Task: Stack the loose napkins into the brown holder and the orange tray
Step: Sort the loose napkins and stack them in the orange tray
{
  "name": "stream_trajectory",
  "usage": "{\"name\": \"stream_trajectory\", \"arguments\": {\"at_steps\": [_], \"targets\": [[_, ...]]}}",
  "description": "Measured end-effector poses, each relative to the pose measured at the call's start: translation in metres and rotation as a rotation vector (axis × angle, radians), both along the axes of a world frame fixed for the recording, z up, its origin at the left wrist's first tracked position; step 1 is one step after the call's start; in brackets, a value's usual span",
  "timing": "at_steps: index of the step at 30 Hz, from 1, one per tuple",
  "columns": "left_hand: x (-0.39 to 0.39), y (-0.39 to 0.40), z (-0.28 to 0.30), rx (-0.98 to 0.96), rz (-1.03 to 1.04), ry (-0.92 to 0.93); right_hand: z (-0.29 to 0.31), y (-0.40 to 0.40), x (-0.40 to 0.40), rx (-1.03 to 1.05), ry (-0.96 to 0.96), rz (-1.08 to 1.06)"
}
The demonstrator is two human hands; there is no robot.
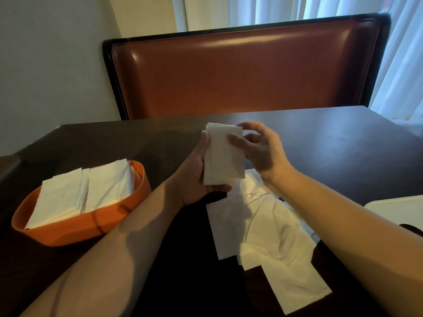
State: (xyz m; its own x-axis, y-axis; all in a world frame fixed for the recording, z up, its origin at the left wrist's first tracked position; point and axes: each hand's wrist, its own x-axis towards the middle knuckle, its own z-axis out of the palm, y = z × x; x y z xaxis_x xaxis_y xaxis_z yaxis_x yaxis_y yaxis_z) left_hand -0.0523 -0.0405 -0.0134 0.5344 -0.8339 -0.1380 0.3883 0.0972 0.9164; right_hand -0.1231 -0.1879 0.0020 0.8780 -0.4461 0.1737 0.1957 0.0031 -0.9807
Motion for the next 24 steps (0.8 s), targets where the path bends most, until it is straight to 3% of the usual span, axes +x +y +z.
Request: {"name": "stream_trajectory", "arguments": {"at_steps": [9, 17, 24], "targets": [[0.000, -0.001, -0.002, 0.012, 0.005, -0.002, -0.009, -0.001, 0.006, -0.488, -0.134, -0.317], [0.000, -0.001, -0.002, -0.003, 0.013, -0.024, -0.007, -0.003, 0.005, -0.455, -0.189, -0.361], [0.005, -0.001, -0.003, -0.032, 0.139, -0.034, 0.010, -0.007, 0.000, 0.035, -0.233, -0.042]]}}
